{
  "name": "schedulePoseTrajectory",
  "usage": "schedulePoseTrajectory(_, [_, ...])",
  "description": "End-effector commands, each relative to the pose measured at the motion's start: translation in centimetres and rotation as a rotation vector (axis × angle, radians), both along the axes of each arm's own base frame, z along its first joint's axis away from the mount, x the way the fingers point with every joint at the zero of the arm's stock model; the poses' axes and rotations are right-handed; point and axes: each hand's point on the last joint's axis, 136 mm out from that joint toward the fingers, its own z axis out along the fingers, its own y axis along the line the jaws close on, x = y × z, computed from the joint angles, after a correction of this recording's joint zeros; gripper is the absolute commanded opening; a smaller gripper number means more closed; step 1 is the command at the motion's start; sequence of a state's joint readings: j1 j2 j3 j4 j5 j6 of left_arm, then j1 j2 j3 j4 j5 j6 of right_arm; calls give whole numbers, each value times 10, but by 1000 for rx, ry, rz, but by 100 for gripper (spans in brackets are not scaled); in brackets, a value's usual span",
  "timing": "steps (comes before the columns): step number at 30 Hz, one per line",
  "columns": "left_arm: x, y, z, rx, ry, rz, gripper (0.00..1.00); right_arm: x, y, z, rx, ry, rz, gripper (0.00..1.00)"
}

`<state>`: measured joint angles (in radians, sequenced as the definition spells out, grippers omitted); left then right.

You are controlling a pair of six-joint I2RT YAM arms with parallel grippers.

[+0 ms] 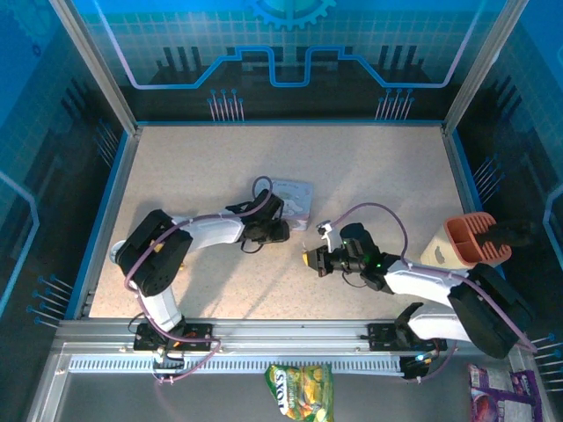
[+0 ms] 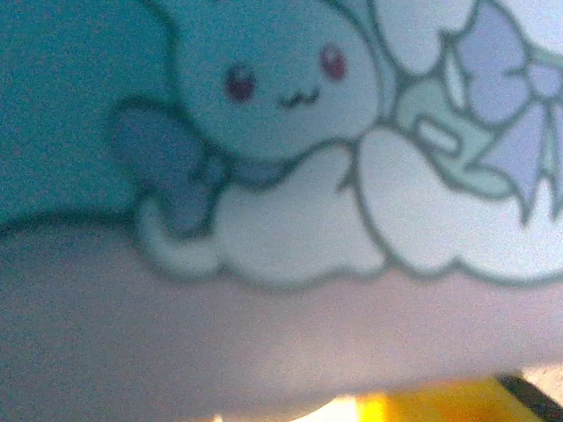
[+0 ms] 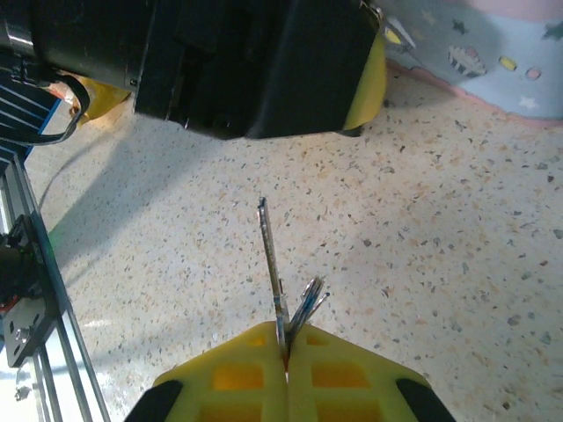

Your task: Unlock a padlock with a key

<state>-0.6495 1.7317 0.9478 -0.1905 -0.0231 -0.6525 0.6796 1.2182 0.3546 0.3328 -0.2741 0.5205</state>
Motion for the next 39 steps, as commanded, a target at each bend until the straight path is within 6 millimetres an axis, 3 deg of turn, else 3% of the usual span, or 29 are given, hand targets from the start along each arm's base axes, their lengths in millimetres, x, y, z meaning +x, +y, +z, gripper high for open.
schedulePoseTrajectory(1, [-8, 13, 26, 20, -97, -32, 48, -3, -8, 6, -59, -24, 24, 0])
schedulePoseTrajectory(5, [-17, 13, 60, -23, -221, -73, 51, -4, -13, 14, -76, -61, 26, 0])
schedulePoseTrajectory(13, [-63, -49, 138, -262, -412, -319, 51, -2, -7, 34, -33, -151, 44, 0])
schedulePoseTrajectory(16, [-70, -62, 153, -311, -438, -351, 51, -2, -6, 39, -25, -173, 49, 0])
schedulePoseTrajectory(30, [-68, -79, 132, -303, -317, -325, 36, -12, 14, 50, -10, -238, 108, 0])
schedulePoseTrajectory(35, [-71, -84, 126, -326, -271, -322, 22, -10, 13, 55, -5, -260, 87, 0])
schedulePoseTrajectory(39, [-74, -87, 117, -333, -217, -316, 15, -8, 10, 60, -1, -273, 62, 0])
